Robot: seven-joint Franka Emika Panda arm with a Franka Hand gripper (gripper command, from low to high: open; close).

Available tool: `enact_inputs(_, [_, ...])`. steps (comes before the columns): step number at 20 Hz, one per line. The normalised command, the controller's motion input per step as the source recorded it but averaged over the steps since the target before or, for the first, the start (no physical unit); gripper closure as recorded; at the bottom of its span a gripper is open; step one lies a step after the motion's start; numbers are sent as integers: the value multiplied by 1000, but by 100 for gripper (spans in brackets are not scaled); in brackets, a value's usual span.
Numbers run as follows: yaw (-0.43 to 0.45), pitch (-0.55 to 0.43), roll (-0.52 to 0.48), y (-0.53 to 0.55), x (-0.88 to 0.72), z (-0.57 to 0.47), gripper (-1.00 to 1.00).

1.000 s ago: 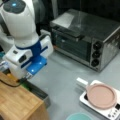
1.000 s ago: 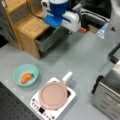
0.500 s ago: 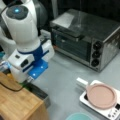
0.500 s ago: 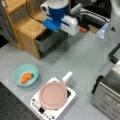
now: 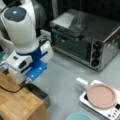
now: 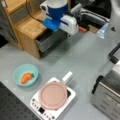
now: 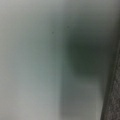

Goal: Open the drawer. Pick up the carrot. Put the carrots in the drawer.

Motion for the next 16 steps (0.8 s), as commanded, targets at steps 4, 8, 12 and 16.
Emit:
enact_inputs(4, [72, -83, -119, -45, -493, -62, -100])
enact_inputs(8, [108, -104, -162, -37, -404, -215, -100])
enact_inputs(12, [136, -127, -163, -40, -286, -327, -100])
enact_inputs(16, [139, -163, -144, -49, -166, -326, -100])
